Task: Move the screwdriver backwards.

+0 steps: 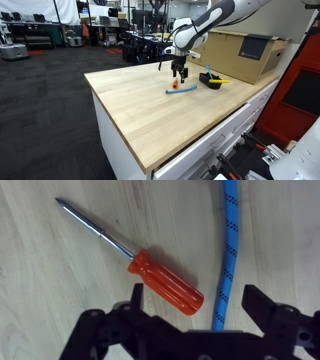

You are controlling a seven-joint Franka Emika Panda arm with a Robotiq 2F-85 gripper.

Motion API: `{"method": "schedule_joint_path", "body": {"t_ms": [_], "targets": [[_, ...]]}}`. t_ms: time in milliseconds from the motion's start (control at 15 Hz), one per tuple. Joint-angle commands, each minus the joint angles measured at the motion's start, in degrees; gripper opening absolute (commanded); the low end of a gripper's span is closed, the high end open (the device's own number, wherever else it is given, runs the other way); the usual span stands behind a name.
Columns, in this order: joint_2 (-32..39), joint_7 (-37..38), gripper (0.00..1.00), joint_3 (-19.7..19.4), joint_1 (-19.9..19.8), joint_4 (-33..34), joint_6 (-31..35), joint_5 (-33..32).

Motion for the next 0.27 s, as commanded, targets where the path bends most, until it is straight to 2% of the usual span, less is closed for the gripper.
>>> {"method": "schedule_joint_path", "body": {"t_ms": [0,200], "targets": [[-3.42,-2.96,1.0,0.96,-1.48,-1.7,-0.75,2.3],[-5.92,-3.59,1.0,0.72,-1.18,-2.89,-1.79,2.56]]}}
